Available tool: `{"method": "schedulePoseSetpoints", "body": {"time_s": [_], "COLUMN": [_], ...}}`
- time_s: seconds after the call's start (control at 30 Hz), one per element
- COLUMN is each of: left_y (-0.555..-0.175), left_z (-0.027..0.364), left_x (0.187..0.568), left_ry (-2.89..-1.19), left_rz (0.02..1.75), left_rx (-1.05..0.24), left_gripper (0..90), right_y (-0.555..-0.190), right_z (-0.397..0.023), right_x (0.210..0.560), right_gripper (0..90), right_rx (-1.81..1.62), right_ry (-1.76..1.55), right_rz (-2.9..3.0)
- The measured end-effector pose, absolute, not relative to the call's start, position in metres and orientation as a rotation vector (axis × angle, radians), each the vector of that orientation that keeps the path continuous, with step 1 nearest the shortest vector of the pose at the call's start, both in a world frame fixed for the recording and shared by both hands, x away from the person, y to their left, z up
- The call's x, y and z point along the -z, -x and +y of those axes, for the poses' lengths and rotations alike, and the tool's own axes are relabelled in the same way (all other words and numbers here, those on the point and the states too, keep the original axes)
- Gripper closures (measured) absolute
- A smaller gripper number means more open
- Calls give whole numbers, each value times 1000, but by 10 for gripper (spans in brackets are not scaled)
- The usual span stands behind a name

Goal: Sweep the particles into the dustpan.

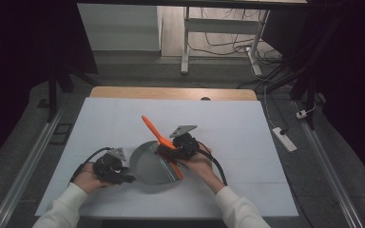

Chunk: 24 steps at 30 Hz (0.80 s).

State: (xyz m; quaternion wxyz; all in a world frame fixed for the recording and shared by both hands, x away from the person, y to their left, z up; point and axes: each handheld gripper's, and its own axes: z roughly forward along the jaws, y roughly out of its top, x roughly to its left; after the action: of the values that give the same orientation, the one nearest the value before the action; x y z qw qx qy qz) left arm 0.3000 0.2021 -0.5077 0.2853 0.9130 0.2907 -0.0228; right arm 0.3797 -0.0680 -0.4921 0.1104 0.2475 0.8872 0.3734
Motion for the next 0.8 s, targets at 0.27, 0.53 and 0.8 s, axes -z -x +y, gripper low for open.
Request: {"method": "schedulePoseSetpoints", "body": {"time_s": [0.27, 0.53, 0.8], "left_y": [-300, -300, -299], "left_z": [202, 202, 202], "left_x": [509, 509, 510], "left_ry": [-2454, -2456, -2446], "left_rz": [771, 774, 785], "left_rx": [59, 58, 63], "left_gripper": [614, 614, 614], "right_y": [-375, -385, -396], "right_z": [-70, -95, -105], "right_x": [480, 469, 475], "right_gripper": [704, 704, 704], "right_rx": [-1191, -1209, -1163], "right_ry": [-730, -801, -867], "right_rz": [2596, 2488, 2465]}}
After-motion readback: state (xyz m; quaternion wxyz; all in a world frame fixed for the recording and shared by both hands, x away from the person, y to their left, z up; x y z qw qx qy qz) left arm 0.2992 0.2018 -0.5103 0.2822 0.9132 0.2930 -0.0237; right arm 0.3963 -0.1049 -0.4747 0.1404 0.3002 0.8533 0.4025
